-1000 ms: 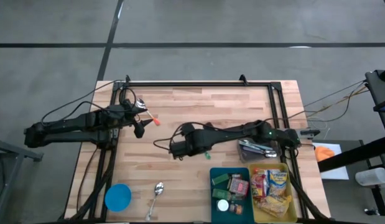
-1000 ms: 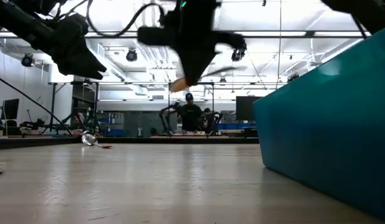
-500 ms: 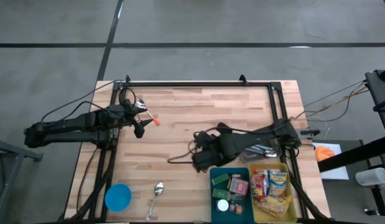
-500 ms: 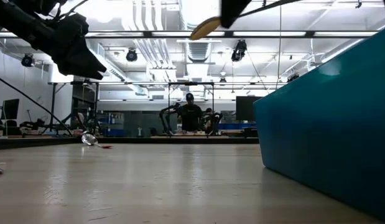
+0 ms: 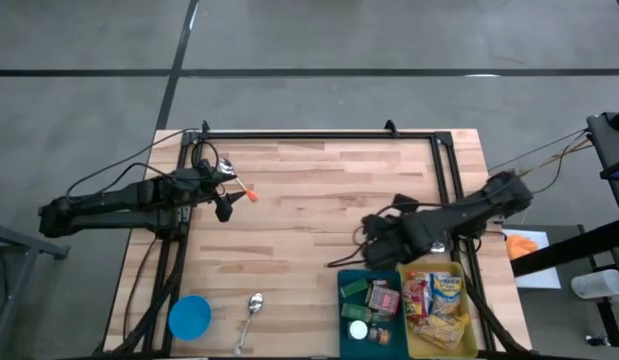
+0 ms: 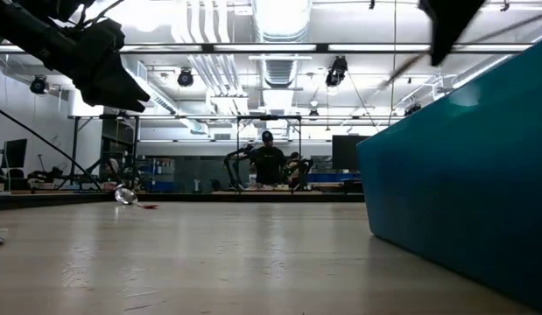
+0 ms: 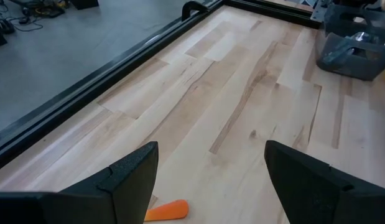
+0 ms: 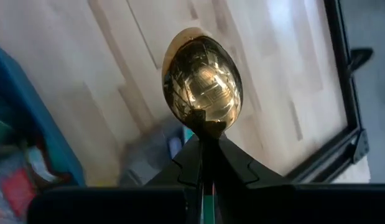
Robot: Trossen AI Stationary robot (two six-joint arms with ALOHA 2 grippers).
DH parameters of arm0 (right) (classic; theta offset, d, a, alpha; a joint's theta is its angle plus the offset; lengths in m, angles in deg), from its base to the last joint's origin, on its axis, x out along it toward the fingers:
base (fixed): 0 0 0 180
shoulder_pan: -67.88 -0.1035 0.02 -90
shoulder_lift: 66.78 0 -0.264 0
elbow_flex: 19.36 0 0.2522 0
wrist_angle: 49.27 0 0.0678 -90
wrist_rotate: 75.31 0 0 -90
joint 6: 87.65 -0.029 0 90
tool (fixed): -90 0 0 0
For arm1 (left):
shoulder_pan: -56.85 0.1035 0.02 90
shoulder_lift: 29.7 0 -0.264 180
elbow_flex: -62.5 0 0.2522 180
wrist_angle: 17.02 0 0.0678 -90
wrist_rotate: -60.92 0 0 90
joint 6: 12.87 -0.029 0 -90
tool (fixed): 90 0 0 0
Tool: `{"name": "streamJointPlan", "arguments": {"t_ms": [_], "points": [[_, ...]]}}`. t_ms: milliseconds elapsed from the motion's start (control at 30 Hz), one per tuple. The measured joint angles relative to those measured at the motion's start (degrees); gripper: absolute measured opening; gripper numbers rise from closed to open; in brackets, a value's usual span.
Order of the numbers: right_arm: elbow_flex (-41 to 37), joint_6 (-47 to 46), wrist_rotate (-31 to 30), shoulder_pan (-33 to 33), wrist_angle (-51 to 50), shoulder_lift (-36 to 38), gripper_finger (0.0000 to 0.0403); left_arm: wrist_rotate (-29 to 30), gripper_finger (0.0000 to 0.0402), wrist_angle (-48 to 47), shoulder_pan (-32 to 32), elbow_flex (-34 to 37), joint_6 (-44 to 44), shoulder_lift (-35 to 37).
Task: Pick & Place Food Item
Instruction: Put the green spoon into the black bin
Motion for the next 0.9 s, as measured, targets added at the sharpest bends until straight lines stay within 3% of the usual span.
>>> {"name": "streamJointPlan", "arguments": {"t_ms": [267, 533, 900], "points": [[-14.99, 0.41, 0.14, -3.55, 8.96, 11.6, 0.0019, 0.01, 0.0298, -0.02, -0.01, -0.01, 0.0, 0.01], [-24.17, 1.27, 1.96, -7.99, 8.45, 19.01, 0.0019, -0.01, 0.0298, 0.0, -0.01, -0.01, 0.0, 0.0], [-36.25, 5.28, 3.06, -10.06, 9.98, 22.83, 0.0019, 0.0, 0.0298, -0.02, 0.0, -0.01, 0.0, 0.0]]}}
